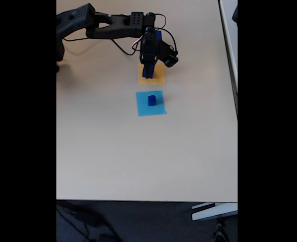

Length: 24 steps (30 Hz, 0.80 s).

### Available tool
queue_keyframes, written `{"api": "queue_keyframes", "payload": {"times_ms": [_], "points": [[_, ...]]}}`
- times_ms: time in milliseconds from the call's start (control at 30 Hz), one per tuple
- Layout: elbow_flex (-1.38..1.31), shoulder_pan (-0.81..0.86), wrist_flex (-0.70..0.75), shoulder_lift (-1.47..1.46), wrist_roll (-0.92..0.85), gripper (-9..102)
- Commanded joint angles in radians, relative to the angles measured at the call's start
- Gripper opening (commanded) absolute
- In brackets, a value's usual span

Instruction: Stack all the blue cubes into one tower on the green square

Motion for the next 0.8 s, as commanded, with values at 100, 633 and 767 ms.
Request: {"api": "queue_keyframes", "payload": {"times_ms": [100, 633, 767], "points": [[-0.006, -0.003, -0.002, 0.071, -0.014, 12], [-0.075, -0.017, -0.031, 0.212, -0.054, 0], [-0.175, -0.044, -0.020, 0.245, -0.014, 0]]}}
